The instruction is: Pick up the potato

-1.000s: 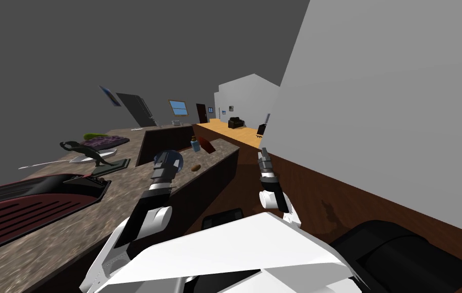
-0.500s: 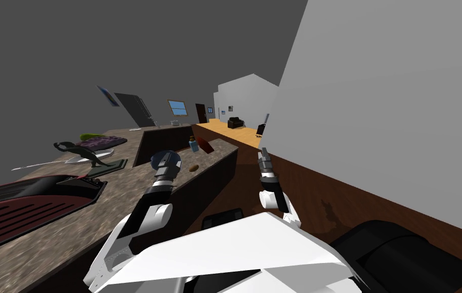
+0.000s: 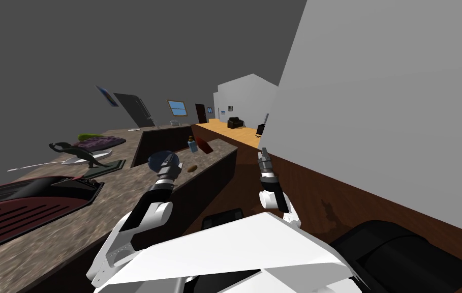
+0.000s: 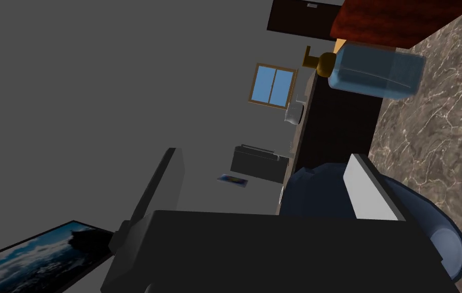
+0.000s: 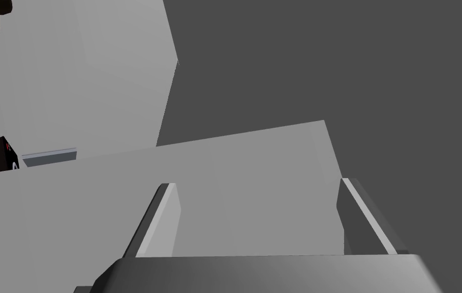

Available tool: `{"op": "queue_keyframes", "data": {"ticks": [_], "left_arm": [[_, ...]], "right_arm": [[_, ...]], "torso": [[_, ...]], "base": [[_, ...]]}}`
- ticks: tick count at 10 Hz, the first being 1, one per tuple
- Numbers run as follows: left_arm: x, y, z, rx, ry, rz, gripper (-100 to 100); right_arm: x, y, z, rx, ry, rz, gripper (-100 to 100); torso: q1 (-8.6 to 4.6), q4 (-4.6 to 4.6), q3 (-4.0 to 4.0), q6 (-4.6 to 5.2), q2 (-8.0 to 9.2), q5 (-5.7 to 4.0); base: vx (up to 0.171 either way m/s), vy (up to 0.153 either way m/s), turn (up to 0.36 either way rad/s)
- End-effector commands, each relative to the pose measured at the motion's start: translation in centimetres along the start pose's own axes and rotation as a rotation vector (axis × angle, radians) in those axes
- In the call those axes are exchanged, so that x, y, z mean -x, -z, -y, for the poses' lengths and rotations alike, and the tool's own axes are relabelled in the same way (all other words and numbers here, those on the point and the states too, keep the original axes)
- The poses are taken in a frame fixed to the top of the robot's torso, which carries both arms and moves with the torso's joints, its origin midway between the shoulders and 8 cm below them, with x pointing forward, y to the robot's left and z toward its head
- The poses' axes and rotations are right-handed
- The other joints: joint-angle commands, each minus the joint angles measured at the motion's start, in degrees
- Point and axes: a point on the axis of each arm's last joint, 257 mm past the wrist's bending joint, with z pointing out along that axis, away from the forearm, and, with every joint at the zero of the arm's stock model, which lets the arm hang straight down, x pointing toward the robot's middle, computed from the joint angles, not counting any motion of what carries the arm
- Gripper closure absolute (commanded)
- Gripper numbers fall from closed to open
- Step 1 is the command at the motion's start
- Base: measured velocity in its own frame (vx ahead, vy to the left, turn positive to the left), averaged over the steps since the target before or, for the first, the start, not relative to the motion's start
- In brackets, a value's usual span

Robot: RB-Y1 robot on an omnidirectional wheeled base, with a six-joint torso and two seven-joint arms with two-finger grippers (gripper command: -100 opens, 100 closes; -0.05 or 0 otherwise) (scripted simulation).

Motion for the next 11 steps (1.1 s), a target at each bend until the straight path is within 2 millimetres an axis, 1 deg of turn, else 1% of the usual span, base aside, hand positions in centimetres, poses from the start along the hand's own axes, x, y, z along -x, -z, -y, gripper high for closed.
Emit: {"op": "queue_keyframes", "data": {"ticks": [1, 5, 6, 7, 11], "left_arm": [[0.2, -0.3, -0.6, 0.035, 0.023, 0.005, -100], [0.4, -0.7, -2.7, 0.128, 0.071, 0.020, -100], [0.6, -0.6, -3.3, 0.152, 0.071, 0.025, -100], [0.6, -0.6, -3.5, 0.157, 0.070, 0.026, -100], [0.8, -0.5, -5.8, 0.258, 0.119, 0.043, -100]], "right_arm": [[0.0, 0.0, 0.0, 0.000, 0.000, 0.000, 0], [0.0, 0.0, 0.0, 0.000, 0.000, 0.000, 0], [0.0, 0.0, 0.0, 0.000, 0.000, 0.000, 0], [0.0, 0.0, 0.0, 0.000, 0.000, 0.000, 0], [0.0, 0.0, 0.0, 0.000, 0.000, 0.000, 0]], "torso": [[0.00, 0.00, 0.00, 0.00, 0.00, 0.00], [-0.02, -0.01, -0.03, 0.00, -0.05, 0.00], [-0.03, -0.02, -0.05, 0.00, -0.09, 0.00], [-0.02, -0.02, -0.04, 0.00, -0.07, 0.00], [-0.02, -0.02, -0.05, 0.00, -0.09, 0.00]], "base": [[0.010, -0.022, 0.000], [0.021, -0.023, 0.006], [0.023, -0.021, 0.009], [0.007, -0.009, -0.001], [0.027, -0.019, 0.016]]}}
